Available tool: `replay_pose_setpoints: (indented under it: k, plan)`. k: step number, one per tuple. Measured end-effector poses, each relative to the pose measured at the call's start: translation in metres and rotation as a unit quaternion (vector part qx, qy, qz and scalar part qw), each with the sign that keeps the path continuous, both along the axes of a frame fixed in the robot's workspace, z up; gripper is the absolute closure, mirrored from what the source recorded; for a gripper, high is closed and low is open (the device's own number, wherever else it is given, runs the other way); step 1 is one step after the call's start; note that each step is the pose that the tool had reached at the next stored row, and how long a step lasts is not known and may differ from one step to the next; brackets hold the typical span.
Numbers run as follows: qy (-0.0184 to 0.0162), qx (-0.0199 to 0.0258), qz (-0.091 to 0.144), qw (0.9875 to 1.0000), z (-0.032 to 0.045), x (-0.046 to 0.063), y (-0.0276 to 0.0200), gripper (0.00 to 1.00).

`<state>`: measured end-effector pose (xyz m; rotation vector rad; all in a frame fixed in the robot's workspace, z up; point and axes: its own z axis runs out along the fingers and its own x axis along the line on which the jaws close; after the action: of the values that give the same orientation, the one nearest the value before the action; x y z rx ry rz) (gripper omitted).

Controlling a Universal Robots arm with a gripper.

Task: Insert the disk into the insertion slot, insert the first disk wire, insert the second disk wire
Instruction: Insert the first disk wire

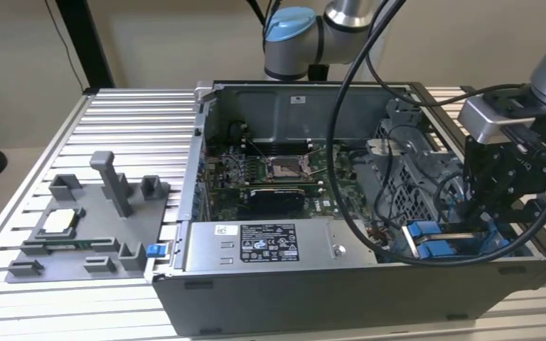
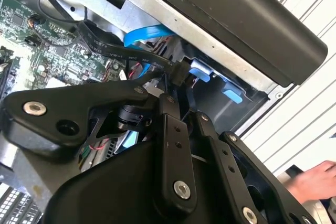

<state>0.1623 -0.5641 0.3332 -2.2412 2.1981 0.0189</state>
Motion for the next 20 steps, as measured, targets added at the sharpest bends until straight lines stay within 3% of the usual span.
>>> replay_pose_setpoints:
  k: [6, 8, 16, 17, 20]
  plan:
    - [0.0000, 0.0005, 0.000, 1.0000, -0.0006, 0.000, 0.0001, 1.00]
    - [0.0001, 0.0014, 0.000, 1.0000, 0.0030, 0.000, 0.0000, 1.00]
    - [0.0001, 0.0005, 0.000, 1.0000, 0.0419, 0.000, 0.0000, 1.00]
    - [0.0000, 0.0004, 0.000, 1.0000, 0.0511, 0.000, 0.0001, 1.00]
    - [0.0000, 0.0004, 0.000, 1.0000, 0.0620, 0.000, 0.0000, 1.00]
